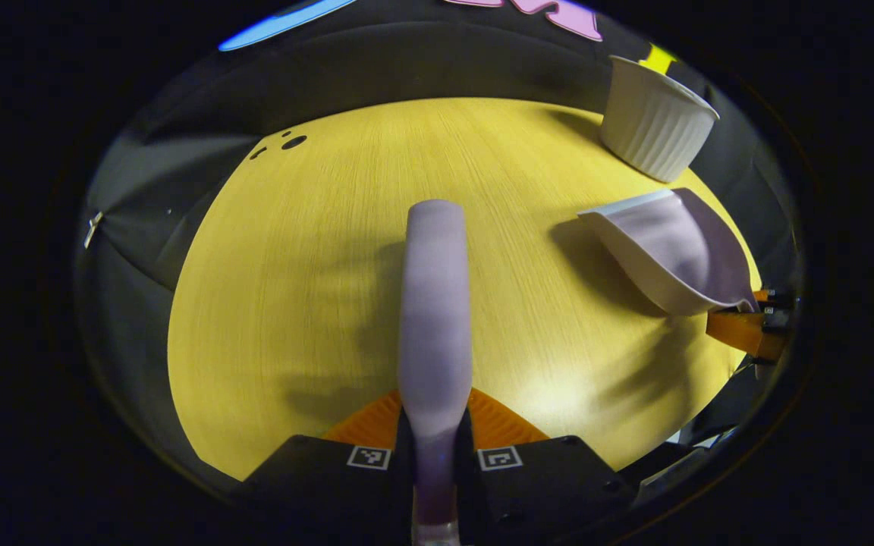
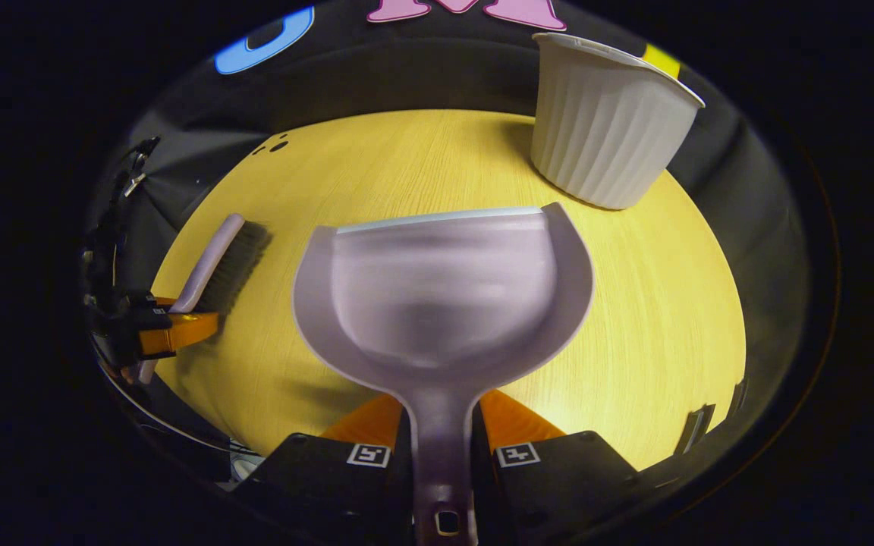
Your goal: Pick up the small broom and dustpan from the desktop, sweep the trash into the dustpan with the broom, and then empty the trash into the garbage bin.
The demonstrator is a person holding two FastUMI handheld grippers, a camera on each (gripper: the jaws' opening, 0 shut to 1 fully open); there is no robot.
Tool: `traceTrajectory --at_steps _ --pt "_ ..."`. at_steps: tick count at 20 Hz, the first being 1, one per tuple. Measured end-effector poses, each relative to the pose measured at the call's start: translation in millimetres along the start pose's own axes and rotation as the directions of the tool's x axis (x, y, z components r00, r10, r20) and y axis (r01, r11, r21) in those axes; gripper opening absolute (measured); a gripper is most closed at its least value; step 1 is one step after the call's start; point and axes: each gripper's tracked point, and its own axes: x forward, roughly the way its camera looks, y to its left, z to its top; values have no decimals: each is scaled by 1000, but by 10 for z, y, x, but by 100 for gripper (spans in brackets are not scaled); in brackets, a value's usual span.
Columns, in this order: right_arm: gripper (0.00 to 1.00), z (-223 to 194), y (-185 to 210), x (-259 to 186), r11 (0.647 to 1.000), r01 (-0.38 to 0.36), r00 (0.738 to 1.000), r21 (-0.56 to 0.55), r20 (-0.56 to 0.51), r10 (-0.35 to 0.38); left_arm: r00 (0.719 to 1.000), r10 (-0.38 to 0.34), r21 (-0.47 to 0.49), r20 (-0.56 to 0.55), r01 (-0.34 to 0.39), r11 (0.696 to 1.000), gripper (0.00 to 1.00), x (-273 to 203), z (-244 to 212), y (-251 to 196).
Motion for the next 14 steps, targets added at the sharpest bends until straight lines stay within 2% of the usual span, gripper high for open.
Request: traceTrajectory --at_steps 1,2,6,8,9,10,11,14 --pt "36 -6 18 21 1000 -1 1000 -2 -2 1 1000 10 8 -16 -9 1000 27 14 -22 12" --pt "36 -13 23 30 1000 -1 1000 -2 -7 1 1000 18 13 -21 -17 1000 30 29 -19 27" --pt "37 -78 79 39 1000 -8 999 14 -35 8 999 35 47 -27 -34 998 31 53 20 47" --pt "39 -66 99 25 1000 -15 1000 15 -14 16 999 39 60 -9 -39 997 34 42 57 76" --pt "33 -51 82 31 1000 -15 1000 12 -8 15 999 45 69 13 -46 997 34 4 85 82" --pt "43 -36 82 7 1000 -19 1000 10 -6 19 999 29 72 33 -31 997 45 -49 115 30" --pt "46 -19 89 -14 999 -29 1000 13 -2 29 998 13 66 57 -16 998 48 -100 138 -25" --pt "100 80 83 -82 999 -43 998 14 40 43 992 -19 39 121 14 999 99 -406 179 -137"
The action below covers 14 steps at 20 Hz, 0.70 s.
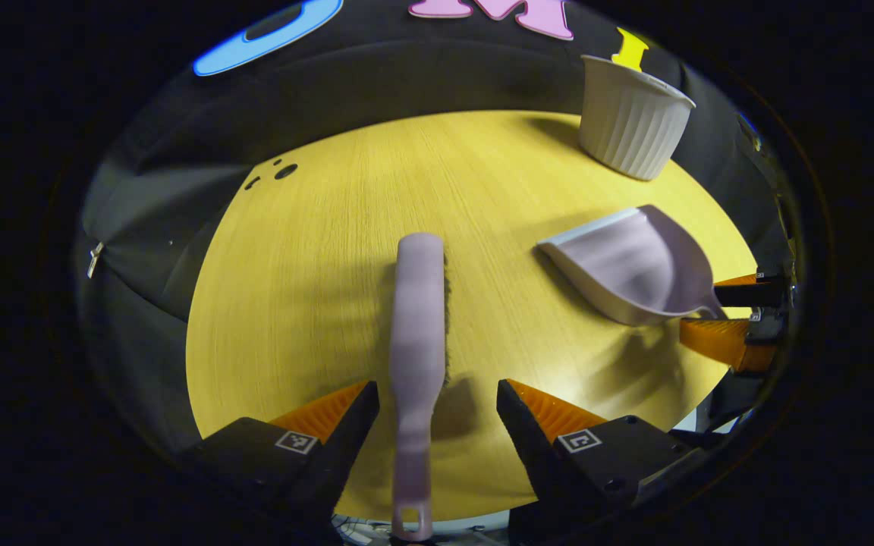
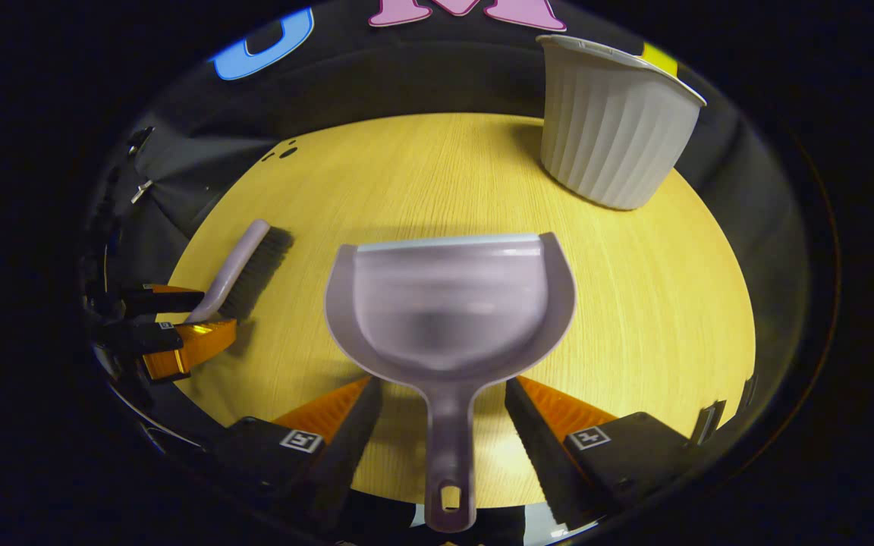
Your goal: Pick up the small broom and dustpan from the desktop, sweep the trash into the dustpan with the broom, and then empty the trash into the garbage bin.
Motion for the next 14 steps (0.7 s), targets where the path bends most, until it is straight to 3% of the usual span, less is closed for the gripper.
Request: traceTrajectory --at_steps 5,8,10,13,14 --pt "99 314 -40 -147 999 11 988 -35 153 -6 985 -16 -23 172 20 1000 98 -521 210 -205" --pt "100 666 -58 -250 998 33 947 -52 321 -15 946 2 -62 324 19 998 98 -1000 481 -272" --pt "99 911 -31 -345 998 32 905 -50 426 -7 908 36 -109 416 11 994 98 -1304 668 -275" --pt "100 1153 74 -561 1000 2 848 -15 530 6 821 90 -138 563 -13 990 98 -1803 998 -231" --pt "99 1319 120 -667 1000 -1 807 -14 591 9 789 105 -135 605 -28 990 98 -1963 1103 -197"
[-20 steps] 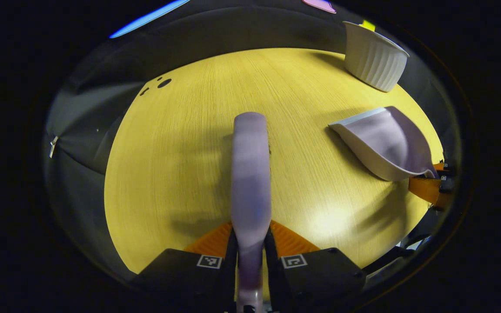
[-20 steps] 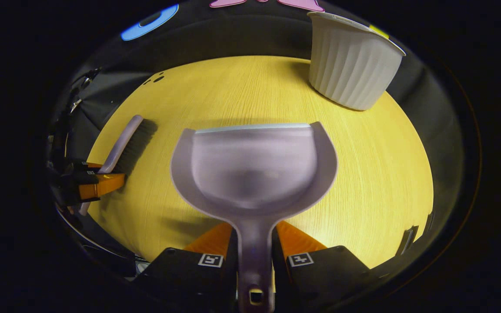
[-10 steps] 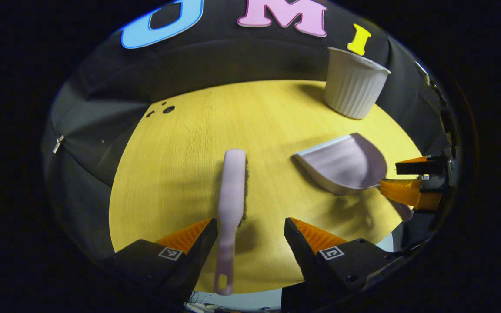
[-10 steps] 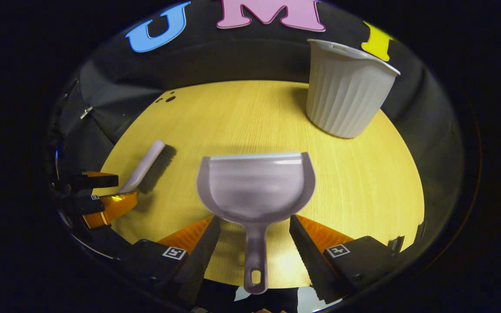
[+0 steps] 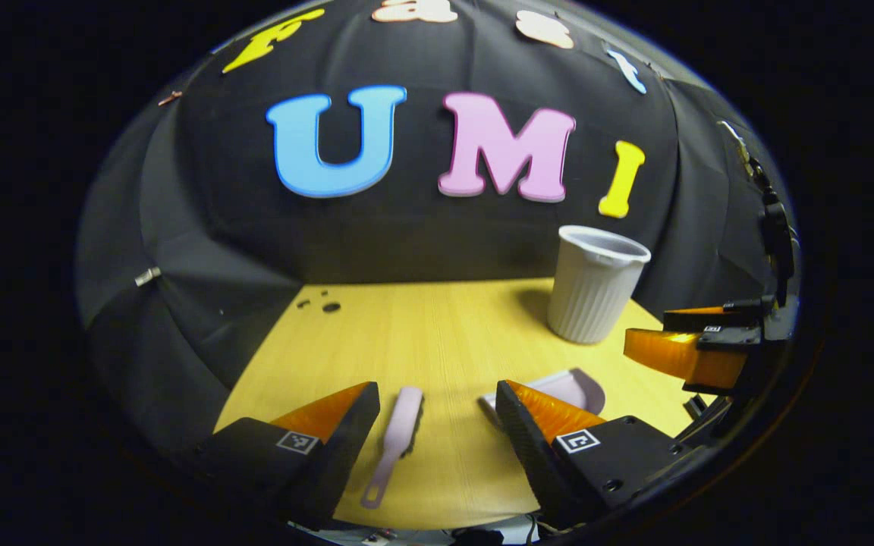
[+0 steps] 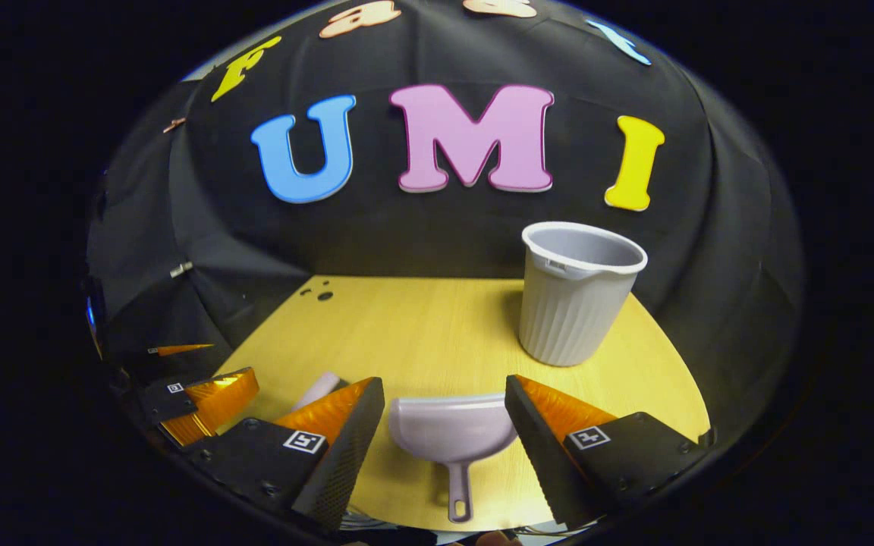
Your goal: Pick up the small broom and dustpan from the desktop, sweep the trash into the dustpan with the broom, and then empty the trash into the garbage bin.
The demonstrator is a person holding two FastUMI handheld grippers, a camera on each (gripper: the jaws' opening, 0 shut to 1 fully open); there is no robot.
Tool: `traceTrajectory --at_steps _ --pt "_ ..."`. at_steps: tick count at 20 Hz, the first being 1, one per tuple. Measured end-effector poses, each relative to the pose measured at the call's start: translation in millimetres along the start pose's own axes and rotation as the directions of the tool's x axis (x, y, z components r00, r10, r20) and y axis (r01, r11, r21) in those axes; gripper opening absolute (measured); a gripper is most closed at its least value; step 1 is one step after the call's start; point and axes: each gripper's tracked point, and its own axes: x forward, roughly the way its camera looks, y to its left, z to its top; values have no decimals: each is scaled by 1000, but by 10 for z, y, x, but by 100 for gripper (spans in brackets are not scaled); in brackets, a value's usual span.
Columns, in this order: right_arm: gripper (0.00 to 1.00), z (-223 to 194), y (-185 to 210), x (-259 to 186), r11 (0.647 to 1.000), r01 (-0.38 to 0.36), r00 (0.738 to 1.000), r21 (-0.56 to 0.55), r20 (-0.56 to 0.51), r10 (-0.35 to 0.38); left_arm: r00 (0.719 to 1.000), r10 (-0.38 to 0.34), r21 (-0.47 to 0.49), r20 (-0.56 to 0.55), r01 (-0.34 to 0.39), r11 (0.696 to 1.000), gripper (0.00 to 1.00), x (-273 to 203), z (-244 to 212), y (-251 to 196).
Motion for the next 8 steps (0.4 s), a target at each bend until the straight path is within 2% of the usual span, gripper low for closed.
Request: traceTrajectory --at_steps 4,6,8 --pt "99 508 99 -123 999 8 980 -48 199 2 984 -16 -24 179 20 1000 98 -380 525 -55" --pt "99 699 211 -198 999 -16 972 -41 235 25 968 16 -8 249 -15 1000 97 -558 632 54" --pt "99 712 326 -151 997 -44 968 -59 244 57 953 31 11 300 -36 999 97 -709 738 46"
